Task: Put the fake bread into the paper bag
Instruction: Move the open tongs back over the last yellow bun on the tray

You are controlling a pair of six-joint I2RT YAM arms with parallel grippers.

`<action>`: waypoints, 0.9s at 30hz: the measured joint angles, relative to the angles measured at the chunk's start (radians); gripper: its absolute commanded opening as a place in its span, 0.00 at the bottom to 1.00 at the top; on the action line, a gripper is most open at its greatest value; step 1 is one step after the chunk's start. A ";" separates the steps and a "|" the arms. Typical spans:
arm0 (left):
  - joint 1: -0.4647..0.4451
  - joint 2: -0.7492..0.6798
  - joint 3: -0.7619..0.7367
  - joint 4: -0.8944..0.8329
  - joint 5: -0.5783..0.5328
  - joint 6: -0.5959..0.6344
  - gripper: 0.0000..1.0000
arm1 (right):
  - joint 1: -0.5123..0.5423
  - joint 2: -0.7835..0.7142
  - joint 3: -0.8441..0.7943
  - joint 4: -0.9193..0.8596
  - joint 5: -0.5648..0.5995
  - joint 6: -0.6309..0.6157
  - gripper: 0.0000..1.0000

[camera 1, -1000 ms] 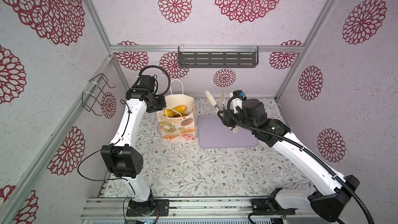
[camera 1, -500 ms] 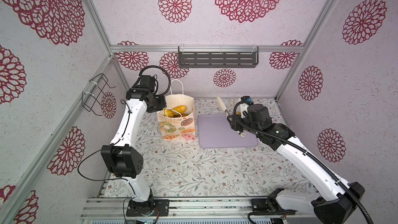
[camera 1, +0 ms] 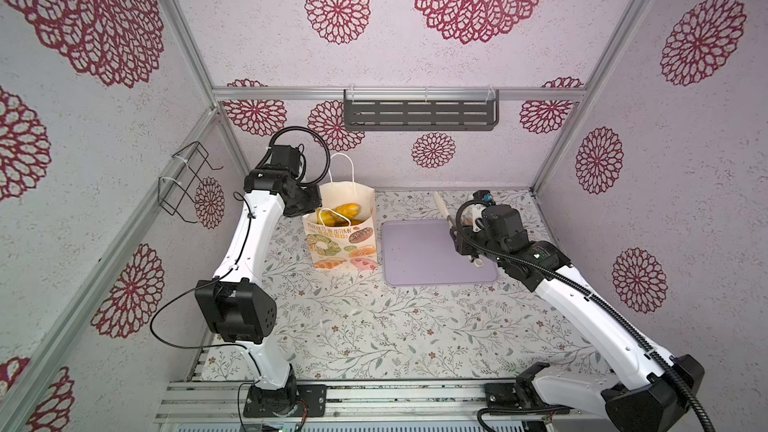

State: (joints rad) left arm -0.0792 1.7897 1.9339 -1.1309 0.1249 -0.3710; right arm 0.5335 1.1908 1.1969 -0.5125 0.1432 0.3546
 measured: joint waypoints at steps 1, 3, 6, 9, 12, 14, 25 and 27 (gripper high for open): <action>0.000 0.000 0.000 0.000 0.000 0.000 0.00 | -0.004 -0.004 -0.011 -0.002 0.008 -0.004 0.50; -0.001 0.000 0.000 0.000 -0.001 0.000 0.00 | -0.014 -0.011 -0.029 -0.002 0.019 -0.008 0.51; -0.002 0.000 0.000 0.000 -0.002 0.000 0.00 | -0.032 -0.019 -0.058 0.002 0.034 -0.019 0.52; -0.002 0.000 0.000 0.000 -0.002 0.000 0.00 | -0.056 -0.024 -0.091 0.015 0.039 -0.023 0.53; -0.002 0.000 0.000 0.000 -0.002 0.000 0.00 | -0.082 -0.023 -0.123 0.026 0.039 -0.024 0.53; -0.002 0.000 0.000 0.000 -0.003 0.000 0.00 | -0.102 -0.023 -0.143 0.031 0.038 -0.026 0.53; -0.004 0.000 0.000 0.000 -0.003 0.000 0.00 | -0.168 0.045 -0.177 0.073 0.027 -0.049 0.54; -0.004 0.000 0.000 0.000 -0.003 0.000 0.00 | -0.174 0.066 -0.177 0.075 0.026 -0.053 0.54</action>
State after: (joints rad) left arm -0.0830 1.7897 1.9339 -1.1309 0.1215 -0.3706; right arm 0.3592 1.2568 1.0203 -0.4374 0.1688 0.3019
